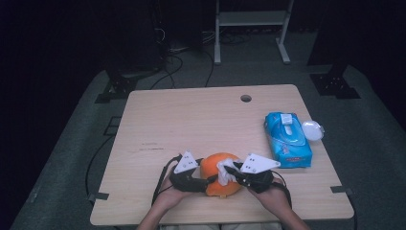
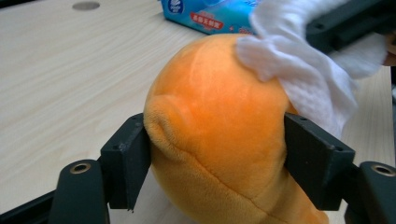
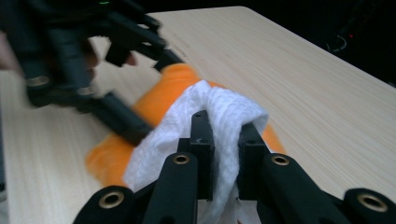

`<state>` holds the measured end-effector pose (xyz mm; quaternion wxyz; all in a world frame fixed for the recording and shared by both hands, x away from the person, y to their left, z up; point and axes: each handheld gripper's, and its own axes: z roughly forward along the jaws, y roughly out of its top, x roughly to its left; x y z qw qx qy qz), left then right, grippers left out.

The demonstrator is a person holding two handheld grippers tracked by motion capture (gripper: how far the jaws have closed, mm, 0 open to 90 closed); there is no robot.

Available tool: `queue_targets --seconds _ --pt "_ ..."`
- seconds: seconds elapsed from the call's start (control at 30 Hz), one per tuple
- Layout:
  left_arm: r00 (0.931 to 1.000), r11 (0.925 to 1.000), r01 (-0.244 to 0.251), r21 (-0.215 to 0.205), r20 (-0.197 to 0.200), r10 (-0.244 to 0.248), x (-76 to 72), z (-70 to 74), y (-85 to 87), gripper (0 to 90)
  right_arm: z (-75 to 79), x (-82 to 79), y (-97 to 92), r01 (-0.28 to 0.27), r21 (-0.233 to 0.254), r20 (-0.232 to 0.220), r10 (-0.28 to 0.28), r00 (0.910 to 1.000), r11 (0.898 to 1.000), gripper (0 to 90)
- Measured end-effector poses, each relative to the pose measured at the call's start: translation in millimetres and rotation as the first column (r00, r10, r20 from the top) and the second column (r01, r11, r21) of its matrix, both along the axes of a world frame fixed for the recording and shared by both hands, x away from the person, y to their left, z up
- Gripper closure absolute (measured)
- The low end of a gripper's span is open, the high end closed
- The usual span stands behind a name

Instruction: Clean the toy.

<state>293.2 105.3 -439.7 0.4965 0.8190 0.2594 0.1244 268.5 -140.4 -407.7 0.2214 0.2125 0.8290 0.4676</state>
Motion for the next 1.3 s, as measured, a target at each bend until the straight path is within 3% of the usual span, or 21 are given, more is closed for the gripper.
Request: queue_targets --seconds 0.1,0.13,0.17,0.2,0.3,0.37,0.43,0.53,0.6,0.67,0.7,0.77,0.8,0.87,0.93,1.07,1.13,1.2,1.3 --pt "0.9996 0.9998 -0.015 -0.012 -0.022 0.015 3.1 -3.0 5.5 29.5 -0.1 3.2 -3.0 0.010 -0.005 -0.006 -0.010 0.9999 1.000 80.1" --pt "0.9994 0.9997 -0.019 -0.016 -0.029 0.019 4.4 -3.9 7.5 29.5 -0.7 6.7 -7.3 0.024 -0.001 -0.012 -0.024 0.9996 1.000 80.1" --pt "0.9987 0.9993 -0.024 -0.028 -0.047 0.022 6.6 -5.6 11.7 29.4 -4.0 13.2 -17.5 0.074 -0.018 -0.012 -0.075 0.9971 0.997 80.1" --pt "0.9987 0.9993 -0.024 -0.028 -0.047 0.022 6.6 -5.6 11.7 29.4 -4.0 13.2 -17.5 0.074 -0.018 -0.012 -0.075 0.9971 0.997 80.1" --pt "0.9981 0.9992 -0.027 -0.031 -0.056 0.025 8.5 -6.6 12.8 28.3 -7.2 16.7 -27.3 0.101 0.027 -0.059 -0.100 0.9933 0.995 80.1" --pt "0.9983 0.9992 -0.027 -0.031 -0.053 0.026 8.4 -6.6 12.2 28.2 -6.6 14.9 -24.2 0.087 0.033 -0.054 -0.085 0.9949 0.996 80.1" --pt "0.9982 0.9993 -0.028 -0.027 -0.053 0.026 8.2 -6.6 12.0 28.3 -5.3 9.8 -15.6 0.036 0.061 -0.061 -0.033 0.9976 0.997 80.0" --pt "0.9972 0.9989 -0.033 -0.032 -0.068 0.031 8.4 -8.2 15.2 28.4 -4.5 5.9 -5.7 0.006 0.031 -0.035 -0.005 0.9994 1.000 80.0" --pt "0.9972 0.9990 -0.033 -0.031 -0.068 0.031 8.2 -8.2 15.4 28.4 -4.3 8.4 -9.0 0.019 0.035 -0.046 -0.017 0.9988 0.999 80.0" --pt "0.9975 0.9990 -0.029 -0.034 -0.065 0.027 8.2 -8.3 15.5 28.1 -7.6 18.3 -23.9 0.088 0.027 -0.055 -0.086 0.9948 0.996 80.0" --pt "0.9976 0.9990 -0.024 -0.038 -0.066 0.022 8.3 -7.7 15.7 28.1 -7.6 18.3 -23.9 0.088 0.027 -0.055 -0.086 0.9948 0.996 80.0" --pt "0.9968 0.9975 -0.028 -0.064 -0.076 0.023 8.7 -2.6 15.7 24.5 -10.9 22.3 -31.2 0.112 0.040 -0.081 -0.108 0.9908 0.993 80.0" --pt "0.9976 0.9956 -0.049 -0.080 -0.052 0.045 8.4 4.2 14.5 19.9 -10.8 20.1 -28.9 0.108 0.040 -0.070 -0.105 0.9920 0.993 80.0" --pt "0.9972 0.9942 -0.057 -0.091 -0.053 0.053 9.1 5.9 14.1 19.8 -8.0 16.0 -22.9 0.068 0.076 -0.072 -0.063 0.9955 0.995 79.9" --pt "0.9973 0.9955 -0.060 -0.073 -0.047 0.057 10.1 3.7 13.3 23.1 -5.1 10.6 -14.0 0.025 0.076 -0.061 -0.020 0.9980 0.997 79.9" --pt "0.9970 0.9970 -0.064 -0.043 -0.045 0.063 10.1 -1.2 15.4 26.1 -5.9 7.2 -6.3 -0.002 0.063 -0.052 0.006 0.9986 0.998 79.8" --pt "0.9971 0.9970 -0.067 -0.039 -0.041 0.065 9.7 -2.3 17.0 28.2 -6.4 10.8 -9.6 0.014 0.063 -0.063 -0.010 0.9980 0.998 79.8" --pt "0.9966 0.9968 -0.070 -0.040 -0.046 0.068 9.8 -3.7 18.6 28.3 -9.6 19.4 -21.5 0.077 0.054 -0.071 -0.073 0.9947 0.996 79.8" --pt "0.9967 0.9969 -0.067 -0.043 -0.049 0.065 10.7 -4.8 19.4 28.3 -14.8 26.4 -32.4 0.123 0.069 -0.112 -0.114 0.9871 0.990 79.8"
